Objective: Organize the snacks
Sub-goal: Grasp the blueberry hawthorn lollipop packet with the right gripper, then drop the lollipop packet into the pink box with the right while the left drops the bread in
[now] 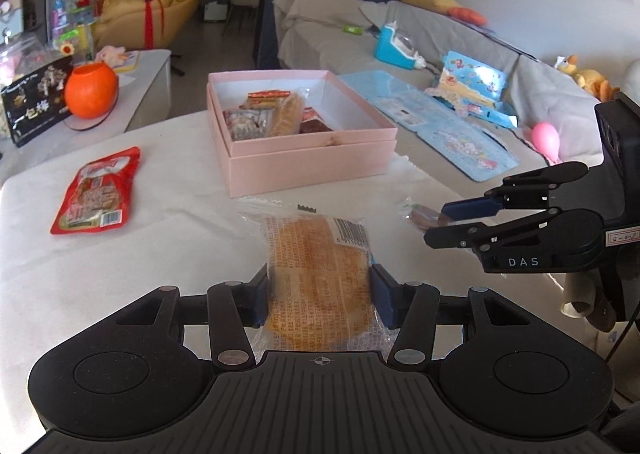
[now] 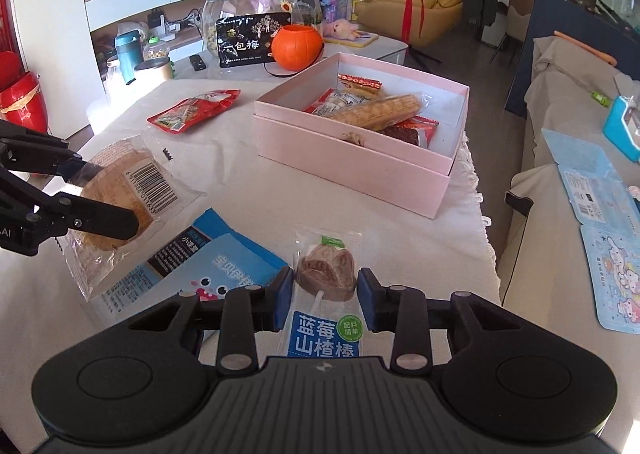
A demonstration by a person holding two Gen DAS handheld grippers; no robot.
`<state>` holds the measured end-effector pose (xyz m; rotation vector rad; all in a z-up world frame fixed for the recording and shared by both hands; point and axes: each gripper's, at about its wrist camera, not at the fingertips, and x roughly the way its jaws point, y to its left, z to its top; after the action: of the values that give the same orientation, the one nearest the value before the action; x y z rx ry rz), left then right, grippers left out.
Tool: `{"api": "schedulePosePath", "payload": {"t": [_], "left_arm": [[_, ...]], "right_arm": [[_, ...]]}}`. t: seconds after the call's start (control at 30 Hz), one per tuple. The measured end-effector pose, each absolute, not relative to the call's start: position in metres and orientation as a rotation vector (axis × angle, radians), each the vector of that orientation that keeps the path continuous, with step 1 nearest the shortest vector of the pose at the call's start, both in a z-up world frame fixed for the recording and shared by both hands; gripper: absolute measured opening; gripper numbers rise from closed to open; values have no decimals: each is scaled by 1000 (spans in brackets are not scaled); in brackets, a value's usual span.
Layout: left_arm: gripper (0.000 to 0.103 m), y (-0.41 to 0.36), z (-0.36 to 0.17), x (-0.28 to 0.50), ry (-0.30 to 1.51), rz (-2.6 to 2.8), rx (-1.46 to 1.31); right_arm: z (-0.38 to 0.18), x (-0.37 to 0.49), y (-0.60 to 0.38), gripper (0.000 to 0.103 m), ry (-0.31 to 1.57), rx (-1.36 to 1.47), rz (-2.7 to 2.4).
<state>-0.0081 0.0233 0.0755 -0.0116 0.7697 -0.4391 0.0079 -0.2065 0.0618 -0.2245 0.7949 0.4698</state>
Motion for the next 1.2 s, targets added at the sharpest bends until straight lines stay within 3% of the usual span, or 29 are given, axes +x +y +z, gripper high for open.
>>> {"api": "schedulePosePath", "payload": {"t": [0.23, 0.37, 0.47, 0.5, 0.53, 0.57, 0.73, 0.93, 1.2], "left_arm": [[55, 32, 111, 25, 696, -464, -137], [56, 30, 176, 70, 489, -497, -208], [57, 26, 188, 131, 508, -544, -329], [57, 23, 181, 150, 537, -540, -345], [54, 18, 168, 171, 587, -525, -344], [54, 11, 151, 188, 636, -505, -312], [54, 22, 85, 199, 676, -430, -301], [54, 73, 84, 172, 609, -157, -111], [54, 180, 42, 173, 726, 77, -262]], "right_arm": [[84, 16, -221, 34, 760, -165, 448], [146, 48, -227, 34, 603, -110, 409], [192, 87, -228, 36, 527, -37, 397], [201, 101, -228, 47, 515, -13, 382], [206, 115, -227, 70, 520, -5, 362], [206, 127, -227, 78, 524, -2, 336], [167, 144, -232, 79, 620, -14, 260], [111, 109, -231, 79, 715, -118, 292], [59, 71, -192, 79, 837, -91, 433]]}}
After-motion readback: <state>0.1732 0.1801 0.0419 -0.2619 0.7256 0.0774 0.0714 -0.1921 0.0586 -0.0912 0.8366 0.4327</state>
